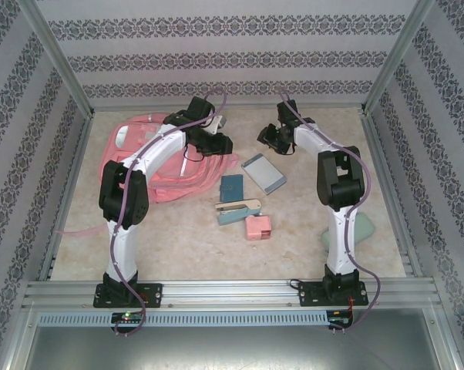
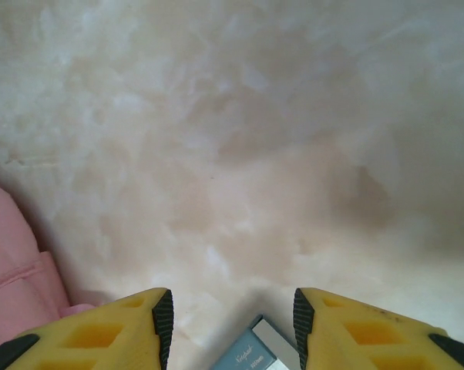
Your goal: Pack books, pencil case, and school supplies into a backpack
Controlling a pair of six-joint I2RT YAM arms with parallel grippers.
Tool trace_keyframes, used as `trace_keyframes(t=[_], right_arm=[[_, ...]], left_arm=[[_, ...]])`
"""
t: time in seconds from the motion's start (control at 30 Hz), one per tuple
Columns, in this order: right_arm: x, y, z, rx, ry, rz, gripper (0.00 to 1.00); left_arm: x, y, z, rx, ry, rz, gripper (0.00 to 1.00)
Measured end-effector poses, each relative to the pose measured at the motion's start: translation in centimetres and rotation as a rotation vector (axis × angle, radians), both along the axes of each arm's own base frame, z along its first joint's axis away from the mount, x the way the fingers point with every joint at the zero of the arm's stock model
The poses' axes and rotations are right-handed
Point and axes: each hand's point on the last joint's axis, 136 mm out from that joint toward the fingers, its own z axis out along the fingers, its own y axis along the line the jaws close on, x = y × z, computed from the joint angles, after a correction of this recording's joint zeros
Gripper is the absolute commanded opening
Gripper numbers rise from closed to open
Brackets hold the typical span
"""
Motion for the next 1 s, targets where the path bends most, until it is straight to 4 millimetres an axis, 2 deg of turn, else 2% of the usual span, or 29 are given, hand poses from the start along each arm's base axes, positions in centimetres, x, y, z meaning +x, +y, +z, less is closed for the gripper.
trace_keyframes(t=[0.13,0.3,0.5,0.6,0.8,0.9,1.0], right_arm=[[-1.1,-0.2,0.2,-0.006,0.019,0.000,0.48],[-6.9,-1.8,0.7,-0.034,0.079,-0.016,0.51],[-13.1,-3.6,2.1,-0.037,0.098,-0.070,0.51],[-15.5,-4.0,0.9,-0.029,0.136,-0.099,0.51],[-17.6,-3.6,-2.3,-0.017,0.209,-0.131,0.51],[-17.1,-3.0,-2.9,-0.005,0.203,-0.131,0.51],[-16.6,-2.6,-3.4,0.001,0.203,-0.131,0.50]], left_arm=[[-0.1,-0.3,0.2,-0.017,0.005,-0.011,0.38],[1.5,-2.2,-0.2,-0.045,-0.009,-0.037,0.39],[3.0,-5.8,-3.3,-0.062,0.010,-0.093,0.40],[3.2,-7.3,-5.3,-0.062,0.028,-0.118,0.42],[2.8,-8.8,-8.6,-0.049,0.074,-0.143,0.43],[2.7,-8.8,-9.7,-0.043,0.094,-0.144,0.43],[2.8,-8.7,-9.7,-0.040,0.090,-0.142,0.43]])
